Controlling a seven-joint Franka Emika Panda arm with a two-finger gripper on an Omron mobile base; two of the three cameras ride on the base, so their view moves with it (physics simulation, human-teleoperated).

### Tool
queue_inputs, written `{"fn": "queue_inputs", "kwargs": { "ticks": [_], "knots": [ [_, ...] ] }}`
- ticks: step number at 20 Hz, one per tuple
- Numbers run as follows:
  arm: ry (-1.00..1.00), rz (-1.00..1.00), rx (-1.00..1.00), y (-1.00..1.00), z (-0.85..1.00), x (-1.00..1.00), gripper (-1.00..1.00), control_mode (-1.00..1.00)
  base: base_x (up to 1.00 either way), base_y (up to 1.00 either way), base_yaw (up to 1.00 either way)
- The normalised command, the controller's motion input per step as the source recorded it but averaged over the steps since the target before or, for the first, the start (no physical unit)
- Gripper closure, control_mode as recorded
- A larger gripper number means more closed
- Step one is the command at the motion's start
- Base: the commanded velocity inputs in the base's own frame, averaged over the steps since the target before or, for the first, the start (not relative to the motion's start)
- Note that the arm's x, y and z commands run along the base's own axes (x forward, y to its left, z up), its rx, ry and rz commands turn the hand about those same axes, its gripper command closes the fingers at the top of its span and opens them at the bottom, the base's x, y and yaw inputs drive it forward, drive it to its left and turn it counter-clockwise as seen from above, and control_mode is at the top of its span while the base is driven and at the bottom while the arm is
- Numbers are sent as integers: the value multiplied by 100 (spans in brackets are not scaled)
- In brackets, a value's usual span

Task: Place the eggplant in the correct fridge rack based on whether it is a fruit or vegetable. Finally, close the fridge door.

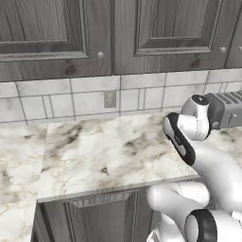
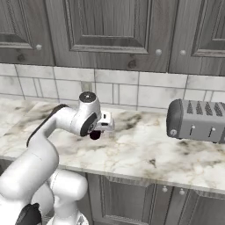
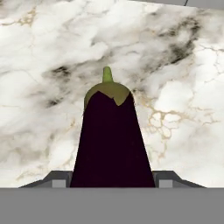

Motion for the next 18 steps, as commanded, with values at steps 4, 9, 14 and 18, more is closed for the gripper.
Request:
{"fn": "queue_inputs", "kwargs": {
  "ticks": [4,9,14,18],
  "knots": [
    [5,0,-11,100,49,-20,100,-100,0,0,0],
    [6,1,-15,82,8,-5,100,-100,0,0,0],
    [-2,0,-1,3,-1,-17,100,100,-60,-9,-13],
    [0,0,0,0,0,0,100,100,-100,-18,-26]
  ]
}}
